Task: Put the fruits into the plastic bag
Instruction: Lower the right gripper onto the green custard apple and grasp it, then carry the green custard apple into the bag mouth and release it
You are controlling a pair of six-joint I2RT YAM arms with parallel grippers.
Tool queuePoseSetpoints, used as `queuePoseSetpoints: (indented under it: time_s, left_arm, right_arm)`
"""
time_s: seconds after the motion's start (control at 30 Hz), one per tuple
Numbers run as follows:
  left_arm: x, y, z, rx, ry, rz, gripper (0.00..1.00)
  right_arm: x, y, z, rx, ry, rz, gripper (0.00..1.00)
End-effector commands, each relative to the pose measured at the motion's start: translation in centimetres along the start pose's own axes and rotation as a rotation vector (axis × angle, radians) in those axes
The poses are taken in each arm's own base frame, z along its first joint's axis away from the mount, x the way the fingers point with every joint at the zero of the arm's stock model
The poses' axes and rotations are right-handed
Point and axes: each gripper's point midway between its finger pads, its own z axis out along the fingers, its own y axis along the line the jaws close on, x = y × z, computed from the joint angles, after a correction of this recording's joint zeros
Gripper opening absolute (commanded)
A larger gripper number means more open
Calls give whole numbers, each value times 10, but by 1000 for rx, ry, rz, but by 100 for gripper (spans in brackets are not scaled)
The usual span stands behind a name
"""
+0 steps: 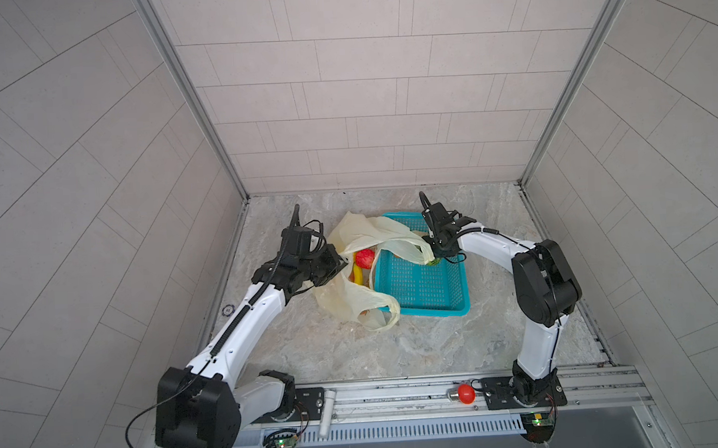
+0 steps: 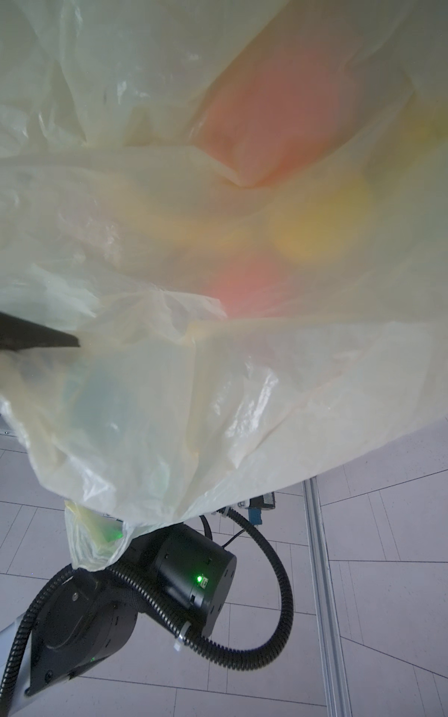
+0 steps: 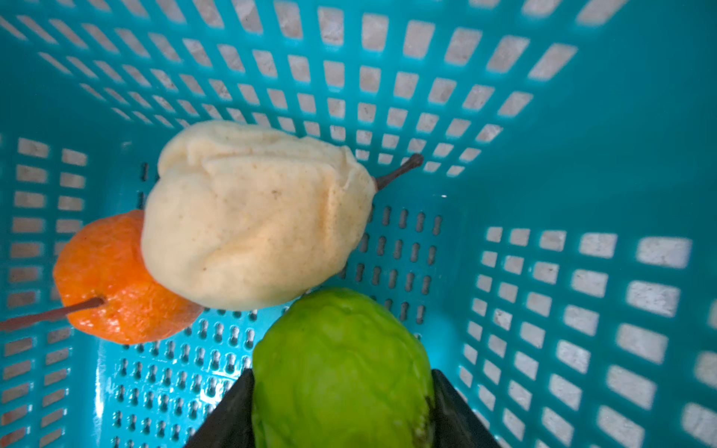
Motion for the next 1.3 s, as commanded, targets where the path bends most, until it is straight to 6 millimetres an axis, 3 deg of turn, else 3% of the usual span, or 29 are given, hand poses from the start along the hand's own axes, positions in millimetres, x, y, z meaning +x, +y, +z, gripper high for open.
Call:
queuePoseSetpoints:
  time_s: [0.0, 0.17, 0.3, 0.4, 0.47, 0.53, 0.67, 0.83, 1.0, 1.27]
  left_arm:
    - [-1, -7, -2, 12, 1, 26, 0]
    - [-1, -8, -2, 16, 3, 26, 0]
    - [0, -8, -2, 16, 4, 29, 0]
    - [0, -7, -2, 16, 2, 27, 0]
    - [1, -7, -3, 15, 2, 27, 0]
    - [1, -7, -3, 17, 1, 27, 0]
    - [0, -9, -6, 17, -7, 35, 0]
    - [-5, -10, -21, -43, -38, 96, 0]
    - [-8, -14, -35, -87, -55, 152, 0]
    - [-9, -19, -35, -77, -44, 162, 0]
  right_arm:
    - [-7, 1, -38, -30, -64, 13, 53]
    - [-37, -5, -111, -56, -254, 4, 53]
    - [-61, 3, -178, -133, -446, -36, 53]
    - [-68, 37, -231, -300, -597, -136, 53]
    - [-60, 71, -260, -442, -632, -229, 53]
    - [-45, 105, -273, -542, -621, -324, 54]
    - [-4, 170, -272, -719, -523, -470, 54]
    - [22, 216, -246, -802, -420, -500, 54]
    - [26, 229, -221, -803, -361, -478, 53]
    - [18, 237, -183, -698, -317, -451, 54]
